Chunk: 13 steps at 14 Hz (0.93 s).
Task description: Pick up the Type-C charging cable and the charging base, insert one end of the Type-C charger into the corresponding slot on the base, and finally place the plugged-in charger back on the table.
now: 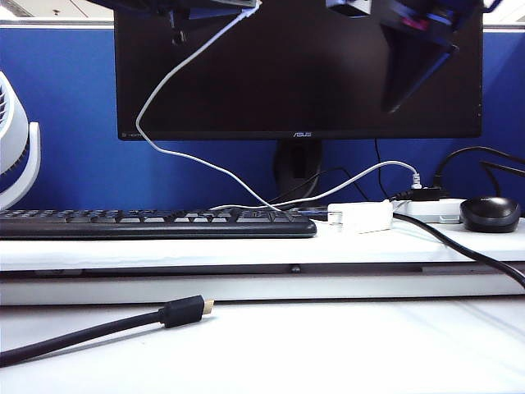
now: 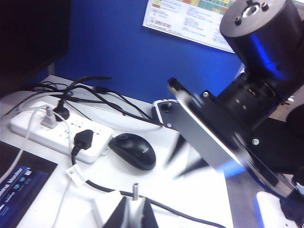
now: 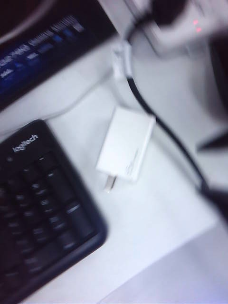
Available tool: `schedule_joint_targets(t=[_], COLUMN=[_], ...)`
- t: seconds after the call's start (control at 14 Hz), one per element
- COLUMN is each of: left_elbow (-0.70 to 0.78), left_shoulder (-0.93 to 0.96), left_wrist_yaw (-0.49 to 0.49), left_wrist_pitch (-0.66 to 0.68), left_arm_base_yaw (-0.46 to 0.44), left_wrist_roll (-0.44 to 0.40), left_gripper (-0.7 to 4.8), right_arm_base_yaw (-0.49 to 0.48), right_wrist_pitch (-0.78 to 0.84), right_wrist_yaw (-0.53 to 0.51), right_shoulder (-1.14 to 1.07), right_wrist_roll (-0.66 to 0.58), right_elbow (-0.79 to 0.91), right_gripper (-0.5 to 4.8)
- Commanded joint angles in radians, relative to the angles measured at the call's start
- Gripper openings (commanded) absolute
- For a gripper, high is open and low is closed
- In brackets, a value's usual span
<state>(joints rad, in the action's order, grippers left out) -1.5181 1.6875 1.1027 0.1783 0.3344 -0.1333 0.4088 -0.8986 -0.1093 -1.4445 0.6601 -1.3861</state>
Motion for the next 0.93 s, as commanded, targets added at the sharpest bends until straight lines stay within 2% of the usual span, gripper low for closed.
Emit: schedule_joint_targets(t=[0.07,0.14,0.21,0.29,0.36,0.43,0.57,0.64,0.78,0.93], left_elbow=[-0.003,-0.003,-0.003,-0.003,-0.003,-0.003,-0.003,-0.003,-0.003,-0.003], left_shoulder=[-0.013,-0.013,-0.013,-0.013,-0.013,-0.013,-0.013,-0.015,-0.016,-0.018], left_wrist_yaw=[-0.01,-0.01,-0.01,-0.01,-0.01,-0.01,-0.01,-0.005,0.002,0.002], left_wrist_pitch=[-0.006,-0.002,0.003,0.003,0.003,0.003,0.003,0.007,0.007,0.008], left_arm_base_yaw=[0.001,0.0,0.0,0.0,0.0,0.0,0.0,0.0,0.001,0.0], left_wrist_roll=[0.04,0.04,0.04,0.04,0.041,0.041,0.041,0.062,0.063,0.063], left_gripper=[-0.07,-0.07,-0.07,-0.07,-0.07,-0.07,-0.07,-0.07,-0.07,-0.07], right_arm_base_yaw=[0.002,0.003,0.002,0.002,0.002,0.0,-0.008,-0.008,-0.008,-0.008], right_wrist_pitch=[-0.007,0.002,0.045,0.078,0.129,0.165,0.187,0.209,0.218,0.206], right_wrist_yaw=[0.014,0.013,-0.02,-0.025,-0.045,-0.045,-0.045,-0.076,-0.118,-0.107], right_shoulder=[-0.007,-0.01,-0.01,-0.01,-0.014,-0.016,-0.016,-0.12,-0.202,-0.274], right_wrist_roll=[0.132,-0.124,-0.633,-0.968,-1.266,-1.445,-1.578,-1.918,-1.952,-1.976], right_elbow=[-0.003,-0.003,-0.003,-0.003,-0.002,-0.002,-0.002,-0.002,-0.002,-0.002], right_gripper=[3.06,3.16,3.15,3.15,3.16,3.15,3.16,4.44,4.79,4.79])
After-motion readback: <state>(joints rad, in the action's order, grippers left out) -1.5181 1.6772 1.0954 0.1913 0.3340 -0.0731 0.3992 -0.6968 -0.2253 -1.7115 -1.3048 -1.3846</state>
